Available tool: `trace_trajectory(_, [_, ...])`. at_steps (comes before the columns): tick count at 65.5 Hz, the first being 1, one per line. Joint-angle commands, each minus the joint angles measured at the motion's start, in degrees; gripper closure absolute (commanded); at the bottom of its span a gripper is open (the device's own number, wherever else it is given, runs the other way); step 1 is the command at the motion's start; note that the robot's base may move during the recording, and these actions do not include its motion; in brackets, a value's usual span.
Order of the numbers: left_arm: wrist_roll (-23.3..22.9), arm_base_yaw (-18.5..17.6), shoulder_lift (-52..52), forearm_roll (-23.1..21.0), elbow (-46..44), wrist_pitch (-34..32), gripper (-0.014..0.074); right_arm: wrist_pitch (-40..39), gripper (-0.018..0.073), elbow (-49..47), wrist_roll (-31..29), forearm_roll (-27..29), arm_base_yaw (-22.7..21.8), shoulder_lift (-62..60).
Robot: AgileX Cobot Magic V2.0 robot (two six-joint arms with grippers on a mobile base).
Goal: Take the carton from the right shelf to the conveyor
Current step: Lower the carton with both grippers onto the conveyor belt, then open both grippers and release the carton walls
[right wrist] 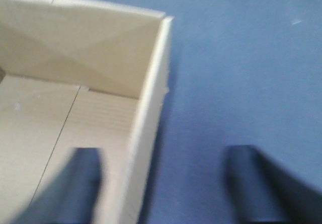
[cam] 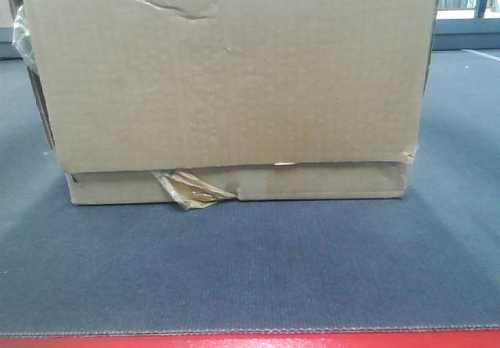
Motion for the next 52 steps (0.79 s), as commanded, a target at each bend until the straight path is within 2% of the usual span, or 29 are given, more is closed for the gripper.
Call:
trace_trajectory(1, [2.98, 1.61, -4.23, -2.22, 1.84, 0.08, 0.0308, 2.11, 0.0393, -0.27, -0.07, -0.81, -2.24, -3.66])
trace_trajectory(8, [4.24, 5.68, -8.40, -6.32, 6.71, -1.86, 0.0533, 2.64, 0.0585, 2.19, -0.07, -0.81, -5.25, -6.77])
trace_trajectory(12, [4.24, 8.31, -10.57, -8.40, 10.57, -3.28, 0.0636, 2.12, 0.0636, 4.93, -0.07, -0.81, -7.10, -8.76])
trace_trajectory(20, [4.24, 13.30, -15.61, -10.23, 19.61, -6.94, 0.0594, -0.48, 0.0627, 12.76, -0.07, -0.81, -9.91, -12.90])
trace_trajectory(26, [4.24, 14.90, -19.33, -10.23, 27.33, -10.85, 0.0594, -3.97, 0.0627, 20.08, -0.07, -0.81, -10.63, -16.30])
trace_trajectory(43, [4.24, 15.10, -33.67, -10.51, 52.52, -25.49, 0.0594, -20.74, 0.0627, 47.06, -0.07, -0.81, -10.63, -30.32])
trace_trajectory(52, [4.24, 15.10, -43.00, -10.64, 62.60, -31.11, 0.0594, -27.22, 0.0627, 58.55, -0.07, -0.81, -10.63, -38.47])
